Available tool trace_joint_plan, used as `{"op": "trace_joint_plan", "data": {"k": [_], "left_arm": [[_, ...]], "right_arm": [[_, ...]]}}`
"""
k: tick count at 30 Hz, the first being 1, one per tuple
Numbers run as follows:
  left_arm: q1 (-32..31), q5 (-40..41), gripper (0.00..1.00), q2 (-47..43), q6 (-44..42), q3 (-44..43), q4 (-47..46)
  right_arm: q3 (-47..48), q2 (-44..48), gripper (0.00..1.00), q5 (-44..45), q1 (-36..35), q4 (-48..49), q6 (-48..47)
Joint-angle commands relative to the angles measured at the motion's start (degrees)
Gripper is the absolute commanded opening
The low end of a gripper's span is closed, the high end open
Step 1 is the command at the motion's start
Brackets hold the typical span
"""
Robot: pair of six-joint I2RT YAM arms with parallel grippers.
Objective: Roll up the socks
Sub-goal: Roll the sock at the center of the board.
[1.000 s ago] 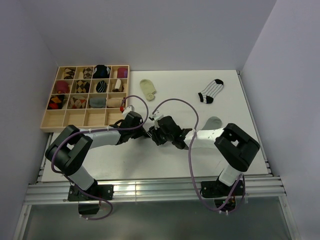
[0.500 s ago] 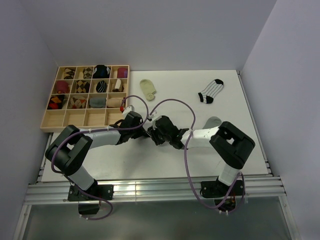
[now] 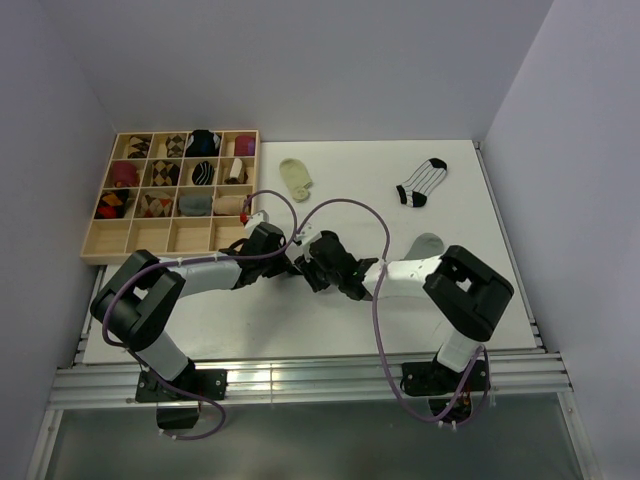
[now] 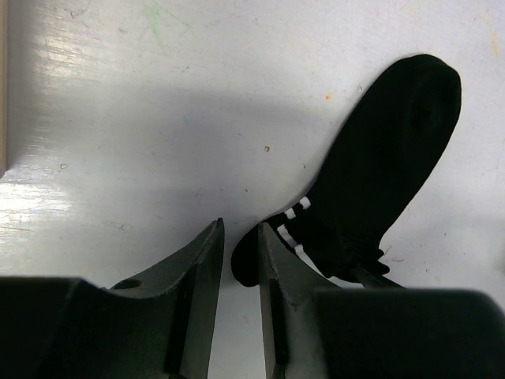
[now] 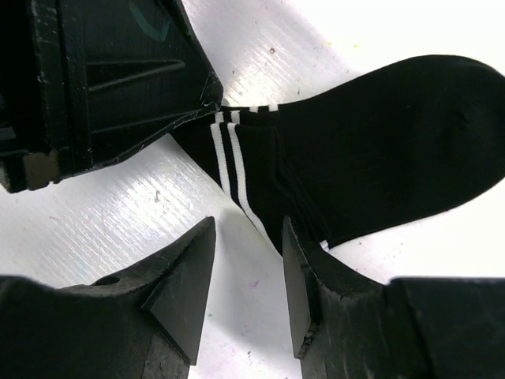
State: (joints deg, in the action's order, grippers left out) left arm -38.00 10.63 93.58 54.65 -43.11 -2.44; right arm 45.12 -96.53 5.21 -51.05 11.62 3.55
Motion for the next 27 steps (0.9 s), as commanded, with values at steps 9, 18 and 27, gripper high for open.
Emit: {"op": "trace_joint_plan", "data": {"k": [9,18,27], "left_arm": [[-0.5,0.79,0.31,1.34,-1.92,0.57,7.71],[-0.5,0.88,0.31,0.99,-2.01,0.57,7.71],[-0.32,2.28,0.32,-2.43,-1.74,1.63,8.67]], "right_arm": [[2.95,1.44,0.48,1.91,-0.72,0.51,-2.41],[3.3,-4.09,0.48,3.84,-0.63,1.22,-1.44],[5.68,-8.76,0.38,7.88,-0.54,-4.76,2.94]]}}
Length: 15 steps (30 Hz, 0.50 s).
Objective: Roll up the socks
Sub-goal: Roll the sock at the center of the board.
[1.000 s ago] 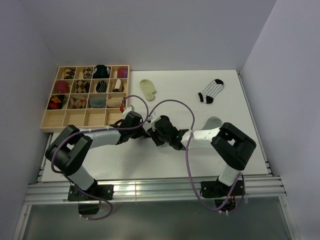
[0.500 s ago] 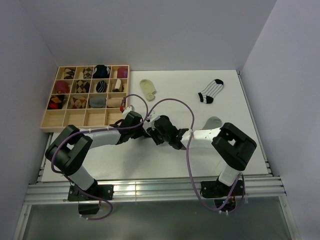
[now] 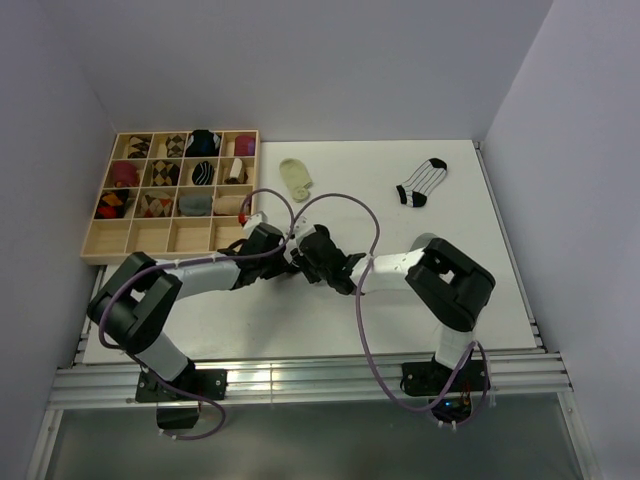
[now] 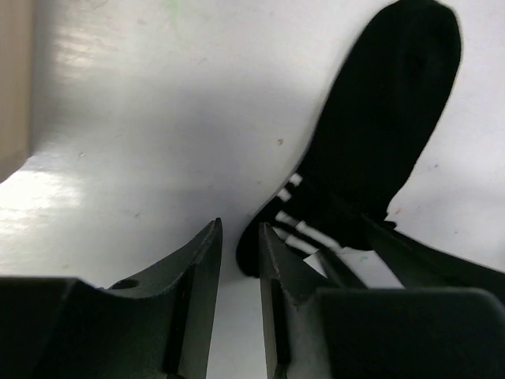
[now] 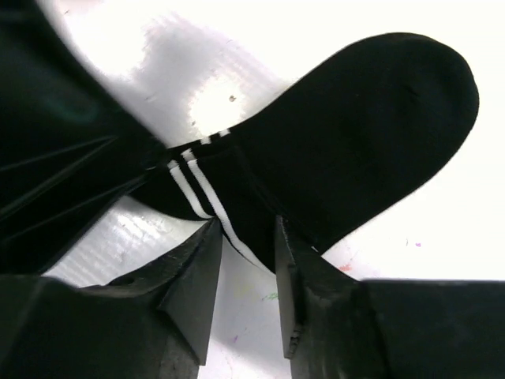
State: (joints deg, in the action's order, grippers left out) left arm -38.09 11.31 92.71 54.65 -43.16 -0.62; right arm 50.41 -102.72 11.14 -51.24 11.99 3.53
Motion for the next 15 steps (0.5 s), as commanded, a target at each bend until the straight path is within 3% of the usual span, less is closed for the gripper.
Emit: {"op": "trace_joint_plan", "data": {"k": [1,2,3,8,10,15], "left_arm": [[-0.15,2.13,0.32,-2.87,-1.74,1.67,7.39],[0.03,2.4,0.33,-3.58,-1.66,1.67,7.91],[0.2,2.75,0.33,-4.37,-1.57,1.67,8.27],[1.43,4.33,0.35,-11.66,-0.16,2.2,11.17],[1.61,4.77,0.36,-15.51,0.72,2.81,11.78],[1.52,4.07,0.39,-22.3,1.86,5.36,11.7]], "right_arm": [[0.3,-2.66,0.36,2.22,-0.35,-5.83,3.15],[0.3,-2.66,0.31,2.31,-0.35,-6.27,3.41],[0.65,-2.93,0.21,2.66,-0.35,-6.88,4.02],[3.54,-2.67,0.01,-1.02,-0.35,-13.72,7.36],[6.53,-2.75,0.0,-3.65,-0.17,-18.11,9.12],[11.19,-2.66,0.0,-19.55,1.75,-22.44,17.9]]}}
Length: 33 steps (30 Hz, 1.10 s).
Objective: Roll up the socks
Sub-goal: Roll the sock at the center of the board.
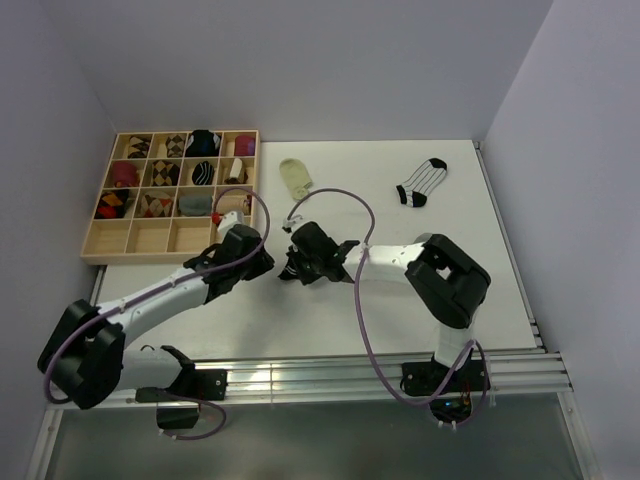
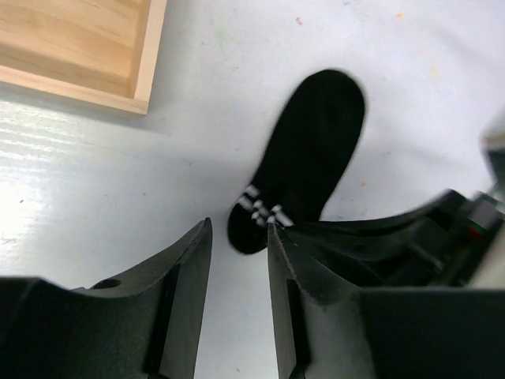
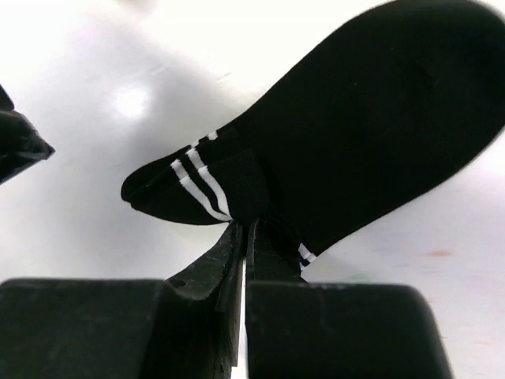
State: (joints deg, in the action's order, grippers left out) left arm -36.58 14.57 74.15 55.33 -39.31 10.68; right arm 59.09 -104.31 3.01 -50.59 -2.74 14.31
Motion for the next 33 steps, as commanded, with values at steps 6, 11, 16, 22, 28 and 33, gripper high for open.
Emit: {"op": "trace_joint_plan", "data": {"k": [6,11,16,22,28,33], "left_arm": [[0.02,-1.73,0.43,-8.93,3.55,5.2,0.93],[0.02,-4.19,0.64,-7.36,3.82,6.18,-1.97],[0.1,-5.34,0.71,-2.18,5.31,3.8,-2.24],[0.1,-6.13,0.67,3.44,8.83,1.78,-1.1],[0.02,-7.36,0.66,5.83,10.94,2.57,-4.17],[0.02,-6.57,0.62,7.93,11.47,1.26,-3.39]], "right_arm": [[5.51,-3.09,0.0,-23.82,5.05,-8.07,13.73],[6.56,-4.49,0.0,-25.42,5.24,-7.72,12.68],[5.95,-4.93,0.0,-23.58,5.24,-6.66,12.5],[5.25,-5.29,0.0,-22.78,5.24,-4.64,13.38],[4.46,-5.64,0.0,-22.52,5.24,-2.88,13.56],[3.4,-5.55,0.0,-22.78,5.24,-0.87,13.82]]}}
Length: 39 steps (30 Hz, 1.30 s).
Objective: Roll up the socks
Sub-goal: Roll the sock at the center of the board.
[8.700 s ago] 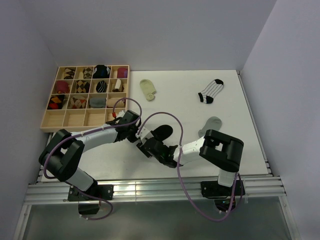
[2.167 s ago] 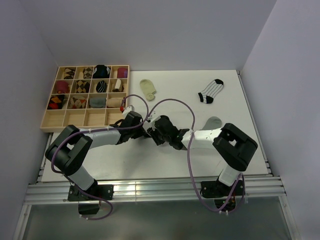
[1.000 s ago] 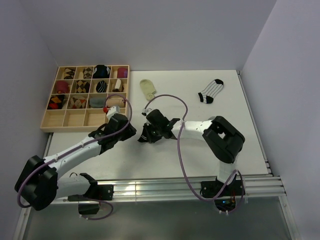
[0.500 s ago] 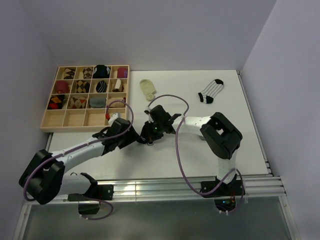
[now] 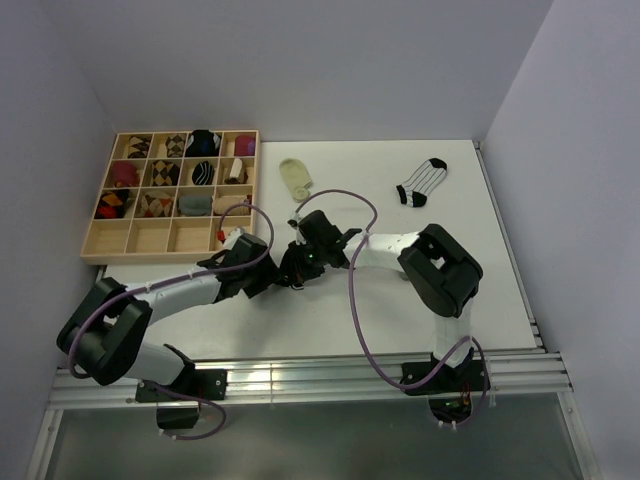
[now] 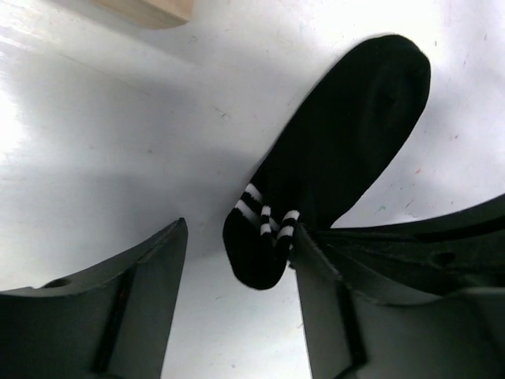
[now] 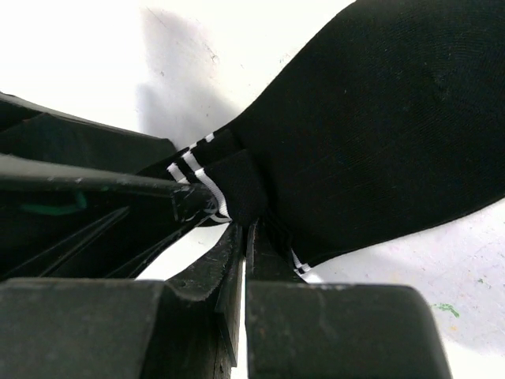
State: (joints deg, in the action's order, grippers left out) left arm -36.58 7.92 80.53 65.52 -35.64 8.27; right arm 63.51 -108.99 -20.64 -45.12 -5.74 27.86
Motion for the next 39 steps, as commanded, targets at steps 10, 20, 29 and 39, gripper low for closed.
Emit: {"op": "trace_joint_plan", "data": {"k": [10,20,29,39], "left_arm": [[0.19,1.31,0.12,4.72,0.58,-6.02,5.08],[5.2,-5.02,0.0,7.88,-8.11,-14.36,12.99],[8.1,-10.82,0.0,11.57,-15.32,-20.96,18.88],[8.36,-14.34,0.0,12.54,-16.74,-21.49,19.5]], "right_arm": [[-6.63,5.0,0.06,1.74,-1.11,9.25,-2.88],[-16.2,17.49,0.5,19.57,-9.19,18.12,-15.98],[-17.8,17.06,0.58,41.63,-19.11,26.03,-27.24],[-13.5,7.13,0.59,49.38,-23.6,30.87,-35.59]]}}
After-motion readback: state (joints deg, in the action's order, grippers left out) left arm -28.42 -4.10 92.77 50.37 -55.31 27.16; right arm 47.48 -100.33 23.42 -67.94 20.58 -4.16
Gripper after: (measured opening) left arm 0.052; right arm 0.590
